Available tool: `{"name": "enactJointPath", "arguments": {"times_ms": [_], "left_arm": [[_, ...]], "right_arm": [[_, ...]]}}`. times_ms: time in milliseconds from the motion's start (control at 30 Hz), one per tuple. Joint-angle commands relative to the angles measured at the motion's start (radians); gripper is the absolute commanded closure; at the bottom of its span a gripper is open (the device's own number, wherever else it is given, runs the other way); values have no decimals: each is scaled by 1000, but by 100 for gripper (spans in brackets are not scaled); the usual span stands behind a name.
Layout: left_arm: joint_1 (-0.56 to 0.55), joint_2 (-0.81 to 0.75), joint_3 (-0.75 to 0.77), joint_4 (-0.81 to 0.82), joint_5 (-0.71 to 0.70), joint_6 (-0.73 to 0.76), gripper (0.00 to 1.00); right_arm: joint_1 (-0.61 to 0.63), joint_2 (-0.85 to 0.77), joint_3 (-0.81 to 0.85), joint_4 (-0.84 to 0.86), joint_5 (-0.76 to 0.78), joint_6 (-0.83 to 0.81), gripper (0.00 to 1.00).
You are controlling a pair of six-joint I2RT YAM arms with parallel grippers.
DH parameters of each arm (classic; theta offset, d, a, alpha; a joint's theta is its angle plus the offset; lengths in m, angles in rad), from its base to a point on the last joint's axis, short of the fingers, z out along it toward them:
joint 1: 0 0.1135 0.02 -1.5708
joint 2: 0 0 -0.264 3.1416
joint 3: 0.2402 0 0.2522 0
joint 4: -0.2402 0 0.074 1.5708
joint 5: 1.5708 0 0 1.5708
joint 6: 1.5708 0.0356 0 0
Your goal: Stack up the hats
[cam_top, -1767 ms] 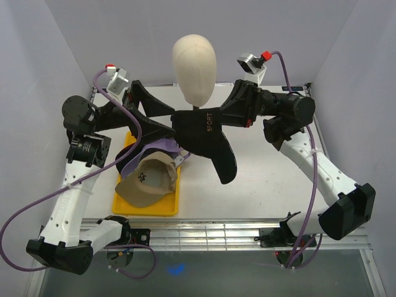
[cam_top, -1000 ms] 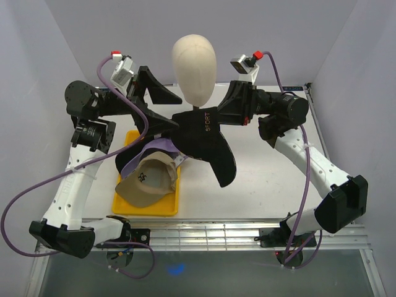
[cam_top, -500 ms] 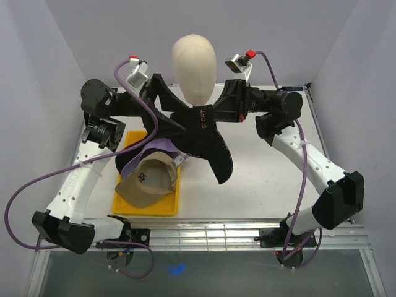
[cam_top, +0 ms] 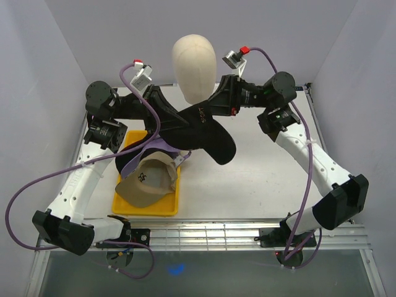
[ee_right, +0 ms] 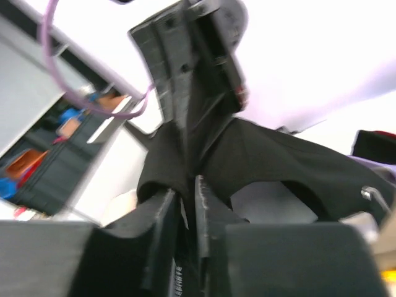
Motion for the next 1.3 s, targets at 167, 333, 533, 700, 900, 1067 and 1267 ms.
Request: {"name": "enactJointPath", "arguments": {"times_ms": [167, 333, 533, 700, 900, 1067, 1267], "left_arm": [[-7, 18, 91, -191, -20, 125, 100], [-9, 30, 119, -240, -14, 140, 100], [-9, 44, 126, -274, -16, 145, 100], [-10, 46, 131, -274, -16, 139, 100], [-20, 60, 142, -279, -16, 133, 100], [-36, 66, 131, -285, -33, 140, 100], [-43, 75, 139, -316, -68, 163, 100]], "right_arm": [[-12, -88, 272, -1005, 410, -734, 39], [-80, -206, 150, -1006, 488, -748, 25], [-112, -276, 96, -1008, 414, -820, 30], [-110, -291, 4, -1009, 298, -835, 34], [-100, -289, -57, -1031, 238, -860, 39], [-42, -259, -48, -1039, 225, -863, 42], [37, -248, -47, -1052, 232, -858, 57]]}}
